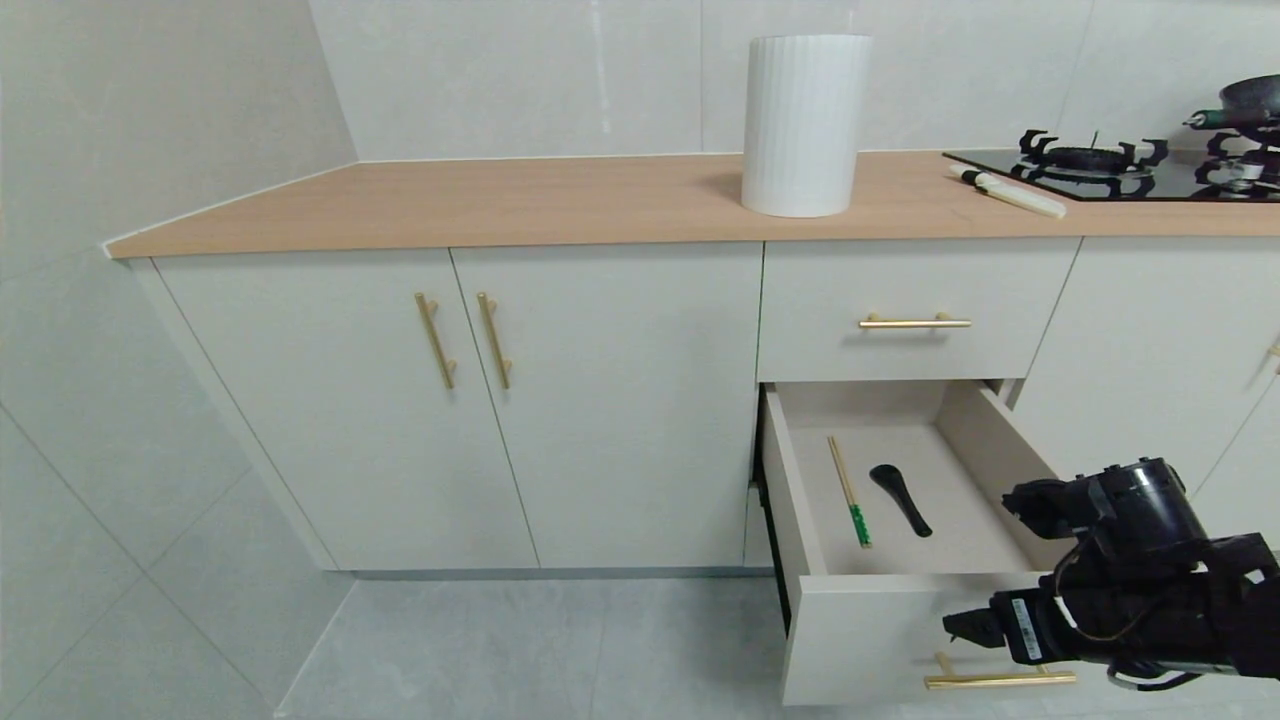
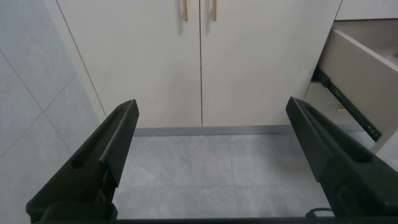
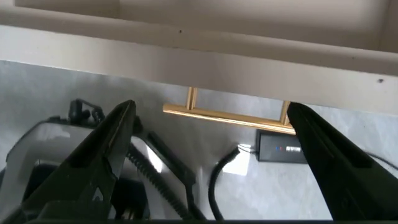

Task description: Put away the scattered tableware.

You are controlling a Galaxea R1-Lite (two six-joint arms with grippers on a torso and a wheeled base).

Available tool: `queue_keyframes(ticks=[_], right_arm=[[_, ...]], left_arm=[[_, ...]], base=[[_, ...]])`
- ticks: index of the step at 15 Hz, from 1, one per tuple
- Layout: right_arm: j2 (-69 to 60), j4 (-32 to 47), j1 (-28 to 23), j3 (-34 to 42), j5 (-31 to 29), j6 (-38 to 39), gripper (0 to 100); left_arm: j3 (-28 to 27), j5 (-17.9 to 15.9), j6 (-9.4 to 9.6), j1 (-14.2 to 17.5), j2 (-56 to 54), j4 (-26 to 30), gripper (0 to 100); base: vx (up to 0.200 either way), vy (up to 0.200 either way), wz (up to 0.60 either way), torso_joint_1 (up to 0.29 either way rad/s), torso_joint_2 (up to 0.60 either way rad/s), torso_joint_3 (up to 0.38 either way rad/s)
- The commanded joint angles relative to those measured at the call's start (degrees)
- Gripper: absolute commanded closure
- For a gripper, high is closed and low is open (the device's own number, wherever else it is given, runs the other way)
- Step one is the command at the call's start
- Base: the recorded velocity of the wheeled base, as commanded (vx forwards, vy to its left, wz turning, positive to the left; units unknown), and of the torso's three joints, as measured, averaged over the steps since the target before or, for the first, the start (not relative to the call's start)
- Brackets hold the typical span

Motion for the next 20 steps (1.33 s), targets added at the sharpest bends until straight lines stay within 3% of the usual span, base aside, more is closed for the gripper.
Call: queue_keyframes(ticks=[1, 6, 20], right_arm=[[3.62, -0.39, 0.04, -3.62, -0.02, -0.21, 0], [10.83, 0.05, -0.49, -13.73, -0.02, -0.38, 0], [26.91, 3.22, -8.67, -40.97, 0.33, -3.99, 0]], left_arm=[[0.01, 0.0, 0.0, 0.01, 0.0, -0.02, 0], [0.01, 0.0, 0.0, 0.01, 0.0, -0.02, 0], [0.01, 0.0, 0.0, 0.01, 0.0, -0.02, 0]], base=[[0.0, 0.0, 0.0, 0.0, 0.0, 0.0], [0.0, 0.0, 0.0, 0.0, 0.0, 0.0], [0.0, 0.0, 0.0, 0.0, 0.0, 0.0]])
